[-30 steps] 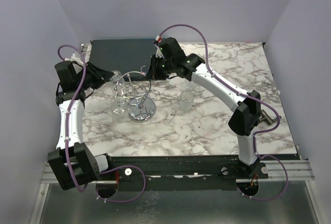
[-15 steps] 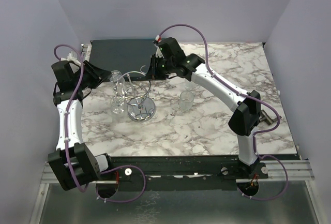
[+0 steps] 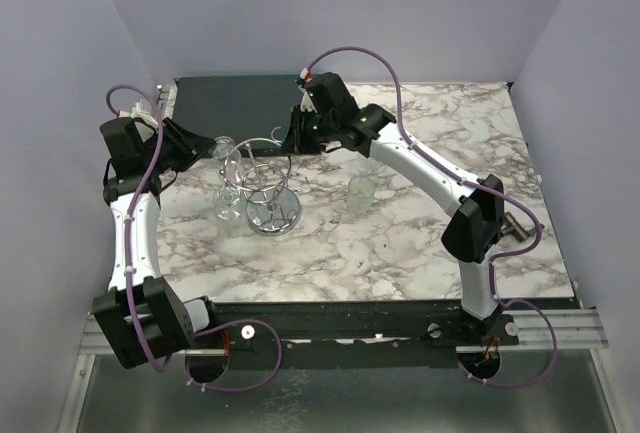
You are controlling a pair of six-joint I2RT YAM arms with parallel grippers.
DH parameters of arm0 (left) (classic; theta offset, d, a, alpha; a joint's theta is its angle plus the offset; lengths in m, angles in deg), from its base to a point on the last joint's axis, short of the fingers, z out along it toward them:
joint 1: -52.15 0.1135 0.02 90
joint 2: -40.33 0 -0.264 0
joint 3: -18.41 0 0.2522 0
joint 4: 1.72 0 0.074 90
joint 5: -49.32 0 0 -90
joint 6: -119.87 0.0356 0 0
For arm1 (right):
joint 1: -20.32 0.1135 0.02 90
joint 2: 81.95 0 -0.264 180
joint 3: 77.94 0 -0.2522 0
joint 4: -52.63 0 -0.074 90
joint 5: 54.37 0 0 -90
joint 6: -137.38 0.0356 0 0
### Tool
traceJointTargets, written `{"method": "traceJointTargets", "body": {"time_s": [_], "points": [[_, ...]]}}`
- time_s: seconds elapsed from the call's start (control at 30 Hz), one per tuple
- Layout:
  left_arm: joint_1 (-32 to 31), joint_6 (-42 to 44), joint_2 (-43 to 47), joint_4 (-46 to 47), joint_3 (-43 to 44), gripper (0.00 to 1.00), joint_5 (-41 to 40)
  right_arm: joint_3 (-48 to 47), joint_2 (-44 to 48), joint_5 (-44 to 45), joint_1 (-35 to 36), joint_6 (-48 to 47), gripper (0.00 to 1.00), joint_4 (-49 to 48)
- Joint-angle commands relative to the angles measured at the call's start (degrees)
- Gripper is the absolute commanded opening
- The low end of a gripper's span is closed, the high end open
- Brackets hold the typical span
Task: Take the wine glass off the wine glass rack
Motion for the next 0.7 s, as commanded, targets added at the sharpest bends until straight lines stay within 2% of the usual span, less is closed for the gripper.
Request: {"method": "traceJointTargets", "body": {"time_s": [0.0, 0.17, 0.47, 0.67], "points": [[0.34, 1.57, 0.53, 0.35, 0.78, 0.34, 3.17, 1.12, -2.89, 3.43, 0.47, 0.3, 0.0, 3.07], [0.33, 1.48, -0.19, 0.46, 0.95, 0.33, 4.86, 0.99, -2.97, 3.38, 0.56, 0.33, 0.0, 3.06], [0.4, 1.03, -0.14, 0.29, 0.52, 0.21, 4.47, 1.37, -2.99, 3.6, 0.64, 0.27, 0.0, 3.15], [0.77, 1.48, 1.13, 0.18, 0.9, 0.1, 1.03, 1.88, -2.68, 3.74, 0.64, 0.22, 0.0, 3.06]]}}
